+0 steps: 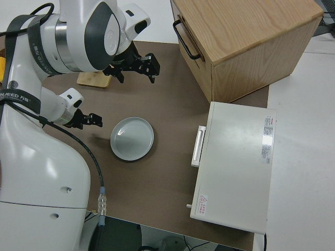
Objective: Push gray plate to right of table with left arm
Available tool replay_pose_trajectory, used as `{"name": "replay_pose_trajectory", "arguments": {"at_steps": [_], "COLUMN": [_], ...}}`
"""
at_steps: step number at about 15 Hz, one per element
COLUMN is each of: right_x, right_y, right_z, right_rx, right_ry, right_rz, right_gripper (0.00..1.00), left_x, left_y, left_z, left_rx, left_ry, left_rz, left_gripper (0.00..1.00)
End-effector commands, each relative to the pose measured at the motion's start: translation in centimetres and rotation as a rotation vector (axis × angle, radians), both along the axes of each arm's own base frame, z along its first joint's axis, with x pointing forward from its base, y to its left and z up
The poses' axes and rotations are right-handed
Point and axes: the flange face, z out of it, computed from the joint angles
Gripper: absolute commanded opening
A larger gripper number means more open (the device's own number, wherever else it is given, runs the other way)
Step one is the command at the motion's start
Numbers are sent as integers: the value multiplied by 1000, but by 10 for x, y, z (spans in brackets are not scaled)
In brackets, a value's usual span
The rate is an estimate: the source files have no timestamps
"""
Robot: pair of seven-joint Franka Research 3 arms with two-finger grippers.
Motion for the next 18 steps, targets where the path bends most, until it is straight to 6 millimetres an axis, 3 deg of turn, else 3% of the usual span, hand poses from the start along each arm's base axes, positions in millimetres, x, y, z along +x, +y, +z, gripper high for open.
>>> {"name": "replay_pose_trajectory", "arguments": {"at_steps": [1,7,18], "right_x": [-3,-3,-3], "right_y": [0,0,0], "right_z": [3,3,3], "right_rx": [6,6,6], "right_ry": [4,4,4], "right_rz": [-4,-4,-4], "right_gripper": [983,983,983], "left_x": [1,28,60], "left_y": [63,161,317], "left_z": [19,77,129], "left_rx": [2,-9,1], "left_ry": [45,142,180], "left_rz": [-40,-99,-176], "left_gripper": [991,991,991]}}
